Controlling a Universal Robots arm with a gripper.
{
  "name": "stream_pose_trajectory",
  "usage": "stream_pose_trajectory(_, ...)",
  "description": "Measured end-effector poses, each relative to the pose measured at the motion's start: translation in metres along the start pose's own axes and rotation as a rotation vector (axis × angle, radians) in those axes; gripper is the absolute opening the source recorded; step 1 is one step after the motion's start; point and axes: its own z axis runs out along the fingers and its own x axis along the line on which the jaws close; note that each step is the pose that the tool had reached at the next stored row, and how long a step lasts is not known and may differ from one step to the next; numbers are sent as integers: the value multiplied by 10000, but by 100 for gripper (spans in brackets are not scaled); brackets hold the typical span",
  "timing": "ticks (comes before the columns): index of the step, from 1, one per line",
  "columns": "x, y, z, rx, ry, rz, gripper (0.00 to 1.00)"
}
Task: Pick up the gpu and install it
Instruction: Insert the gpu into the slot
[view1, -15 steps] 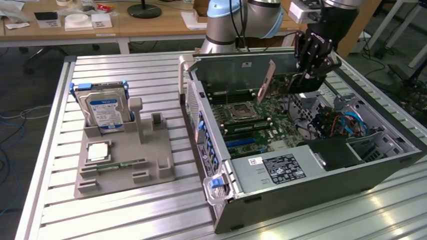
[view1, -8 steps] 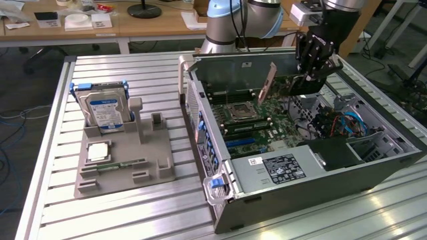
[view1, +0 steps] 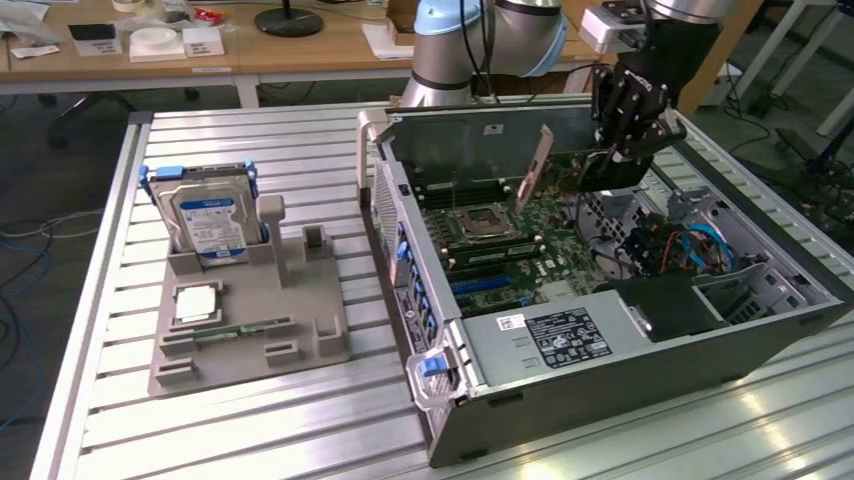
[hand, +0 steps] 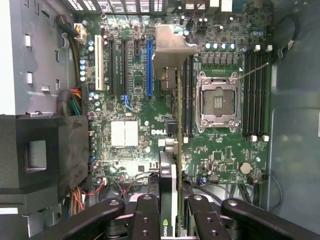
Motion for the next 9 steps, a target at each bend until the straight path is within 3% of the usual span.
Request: stream_pose_trajectory(9, 38, 81, 72, -2, -1, 2, 26)
